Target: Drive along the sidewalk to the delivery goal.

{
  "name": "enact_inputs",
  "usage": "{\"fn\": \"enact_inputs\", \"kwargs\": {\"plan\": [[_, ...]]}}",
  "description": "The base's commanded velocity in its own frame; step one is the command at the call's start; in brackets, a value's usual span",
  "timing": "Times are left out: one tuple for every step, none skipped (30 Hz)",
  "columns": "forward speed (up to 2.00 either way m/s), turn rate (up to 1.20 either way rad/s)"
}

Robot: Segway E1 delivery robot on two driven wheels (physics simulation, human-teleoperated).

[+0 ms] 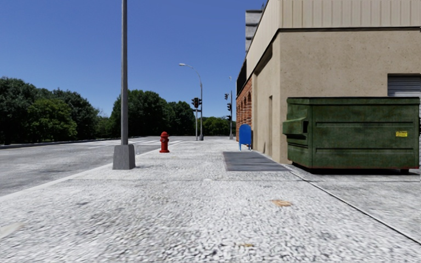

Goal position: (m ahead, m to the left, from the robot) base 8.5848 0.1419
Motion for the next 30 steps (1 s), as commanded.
{"fn": "enact_inputs", "kwargs": {"plan": [[1.83, 0.00], [1.83, 0.00], [2.00, 0.00], [2.00, 0.00], [2.00, 0.00], [2.00, 0.00], [2.00, 0.00], [2.00, 0.00], [2.00, 0.00], [2.00, 0.00], [2.00, 0.00], [2.00, 0.00], [2.00, 0.00], [2.00, 0.00], [2.00, 0.00], [2.00, 0.00], [2.00, 0.00], [2.00, 0.00], [2.00, 0.00], [2.00, 0.00], [2.00, 0.00], [2.00, 0.00], [2.00, 0.00], [2.00, 0.00], [2.00, 0.00], [2.00, 0.00], [2.00, 0.00], [2.00, 0.00], [2.00, 0.00], [2.00, 0.00]]}}
